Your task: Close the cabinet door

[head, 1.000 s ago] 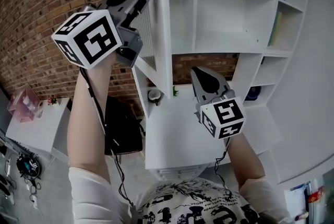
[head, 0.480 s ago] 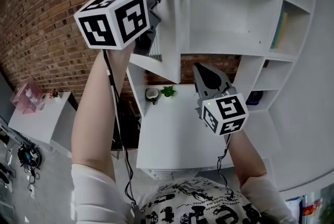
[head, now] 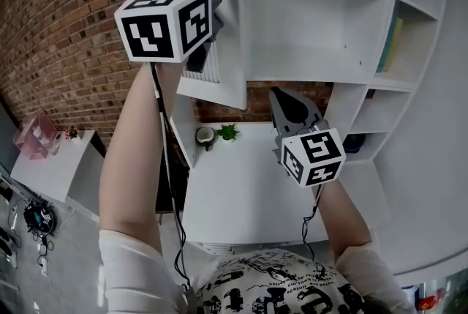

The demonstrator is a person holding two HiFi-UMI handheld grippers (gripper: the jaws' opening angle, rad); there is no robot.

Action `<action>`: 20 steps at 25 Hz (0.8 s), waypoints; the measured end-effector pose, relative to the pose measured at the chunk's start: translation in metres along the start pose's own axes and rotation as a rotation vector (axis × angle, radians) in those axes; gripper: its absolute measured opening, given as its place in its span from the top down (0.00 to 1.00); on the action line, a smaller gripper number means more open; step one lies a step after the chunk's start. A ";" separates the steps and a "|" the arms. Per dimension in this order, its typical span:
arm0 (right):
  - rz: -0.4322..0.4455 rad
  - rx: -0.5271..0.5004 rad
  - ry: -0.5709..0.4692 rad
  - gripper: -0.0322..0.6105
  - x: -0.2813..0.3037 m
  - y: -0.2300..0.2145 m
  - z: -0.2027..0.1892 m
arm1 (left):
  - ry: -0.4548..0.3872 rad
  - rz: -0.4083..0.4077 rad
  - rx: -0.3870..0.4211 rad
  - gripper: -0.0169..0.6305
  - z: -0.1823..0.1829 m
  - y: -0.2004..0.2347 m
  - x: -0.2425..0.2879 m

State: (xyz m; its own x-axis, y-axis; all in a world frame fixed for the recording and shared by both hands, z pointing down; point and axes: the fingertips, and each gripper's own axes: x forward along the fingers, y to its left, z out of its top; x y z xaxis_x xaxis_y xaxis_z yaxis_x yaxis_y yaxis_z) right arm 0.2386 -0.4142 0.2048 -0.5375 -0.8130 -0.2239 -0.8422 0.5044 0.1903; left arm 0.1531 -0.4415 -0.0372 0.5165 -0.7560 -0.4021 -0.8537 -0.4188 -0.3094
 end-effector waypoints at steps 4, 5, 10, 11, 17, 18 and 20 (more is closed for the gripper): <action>-0.008 -0.011 0.015 0.93 0.001 -0.020 -0.005 | 0.010 0.006 0.023 0.84 -0.010 0.000 0.020; -0.010 -0.011 0.018 0.93 0.001 -0.025 -0.006 | 0.014 0.013 0.033 0.84 -0.012 0.001 0.025; -0.022 -0.027 0.020 0.93 0.001 -0.048 -0.002 | 0.044 0.018 0.077 0.83 -0.021 0.002 0.046; -0.025 -0.033 0.020 0.93 0.002 -0.051 -0.002 | 0.049 0.023 0.079 0.83 -0.022 0.003 0.049; -0.035 -0.045 0.042 0.93 0.006 -0.067 -0.010 | 0.076 0.086 0.078 0.83 -0.035 0.007 0.071; -0.031 -0.041 0.040 0.93 0.007 -0.068 -0.011 | 0.081 0.094 0.084 0.83 -0.037 0.008 0.075; -0.018 -0.030 0.028 0.93 0.008 -0.068 -0.009 | 0.091 0.110 0.105 0.83 -0.040 0.010 0.082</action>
State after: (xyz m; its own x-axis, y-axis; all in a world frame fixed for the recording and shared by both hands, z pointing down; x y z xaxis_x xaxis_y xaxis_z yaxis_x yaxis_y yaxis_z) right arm 0.2922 -0.4578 0.1987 -0.5208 -0.8298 -0.2004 -0.8497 0.4812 0.2157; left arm 0.1845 -0.5278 -0.0386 0.4079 -0.8389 -0.3605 -0.8909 -0.2792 -0.3583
